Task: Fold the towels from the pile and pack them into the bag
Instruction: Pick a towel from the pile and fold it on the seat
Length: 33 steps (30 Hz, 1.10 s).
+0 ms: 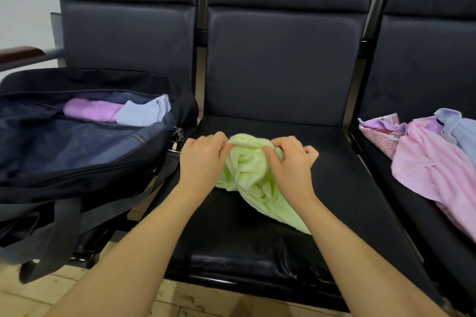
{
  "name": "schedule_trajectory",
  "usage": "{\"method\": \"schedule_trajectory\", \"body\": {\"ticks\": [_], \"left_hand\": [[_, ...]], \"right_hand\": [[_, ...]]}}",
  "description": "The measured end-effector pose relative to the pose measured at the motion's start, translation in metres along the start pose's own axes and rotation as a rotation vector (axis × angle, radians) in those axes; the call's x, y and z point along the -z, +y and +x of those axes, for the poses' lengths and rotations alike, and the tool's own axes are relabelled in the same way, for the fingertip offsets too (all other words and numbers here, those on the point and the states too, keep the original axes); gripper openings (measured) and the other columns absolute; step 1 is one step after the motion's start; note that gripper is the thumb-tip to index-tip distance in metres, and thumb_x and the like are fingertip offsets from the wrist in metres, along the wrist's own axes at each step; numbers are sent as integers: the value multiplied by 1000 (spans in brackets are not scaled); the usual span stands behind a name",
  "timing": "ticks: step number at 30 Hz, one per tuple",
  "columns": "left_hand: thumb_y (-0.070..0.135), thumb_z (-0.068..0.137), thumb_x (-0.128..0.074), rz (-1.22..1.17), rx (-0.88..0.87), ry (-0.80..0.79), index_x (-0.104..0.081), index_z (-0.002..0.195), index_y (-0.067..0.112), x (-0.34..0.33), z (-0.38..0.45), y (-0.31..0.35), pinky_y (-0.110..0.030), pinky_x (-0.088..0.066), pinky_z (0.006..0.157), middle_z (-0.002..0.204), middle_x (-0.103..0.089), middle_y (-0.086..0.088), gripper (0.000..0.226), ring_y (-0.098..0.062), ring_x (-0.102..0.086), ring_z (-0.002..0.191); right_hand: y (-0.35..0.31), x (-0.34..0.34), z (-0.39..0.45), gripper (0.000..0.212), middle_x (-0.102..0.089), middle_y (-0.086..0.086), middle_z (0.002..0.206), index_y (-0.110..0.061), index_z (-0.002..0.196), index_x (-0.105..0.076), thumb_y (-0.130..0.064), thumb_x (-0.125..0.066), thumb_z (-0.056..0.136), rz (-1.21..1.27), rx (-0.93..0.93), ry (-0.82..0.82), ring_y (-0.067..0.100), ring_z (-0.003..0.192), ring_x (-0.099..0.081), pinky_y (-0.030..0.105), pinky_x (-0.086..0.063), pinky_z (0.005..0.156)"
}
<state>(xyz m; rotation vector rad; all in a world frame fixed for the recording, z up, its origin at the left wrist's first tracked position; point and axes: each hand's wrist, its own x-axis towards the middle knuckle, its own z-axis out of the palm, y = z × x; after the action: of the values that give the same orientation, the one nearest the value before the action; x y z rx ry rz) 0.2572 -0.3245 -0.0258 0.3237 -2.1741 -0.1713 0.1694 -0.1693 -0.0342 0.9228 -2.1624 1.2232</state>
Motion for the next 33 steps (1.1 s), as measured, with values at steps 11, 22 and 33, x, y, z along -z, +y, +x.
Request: {"method": "schedule_trajectory", "body": {"ticks": [11,22,33], "left_hand": [[5,92,-54,-336,185,-138,-66,115,12,10,29,27,-39,-45,88,95,-50,1,27,-17,-51,83],[22,86,-59,-60,-69,-53,-63,74,7,24,25,27,-38,-47,62,56,-53,1,20,-18,-39,48],[19,97,-50,-231,135,-174,-64,101,8,63,20,35,-42,-47,68,73,-60,-4,18,-25,-57,70]], "right_hand": [[-7,27,8,3,-58,-8,89,-18,91,-62,-18,-59,93,106,-119,59,2,83,-47,23,-18,86],[1,54,15,28,-49,-6,108,-14,122,-60,-10,-50,97,-13,-145,-277,16,101,-51,17,-36,84],[-27,82,2,9,-60,-4,80,-12,84,-65,-15,-62,91,33,-5,-72,5,72,-54,21,-44,65]]}}
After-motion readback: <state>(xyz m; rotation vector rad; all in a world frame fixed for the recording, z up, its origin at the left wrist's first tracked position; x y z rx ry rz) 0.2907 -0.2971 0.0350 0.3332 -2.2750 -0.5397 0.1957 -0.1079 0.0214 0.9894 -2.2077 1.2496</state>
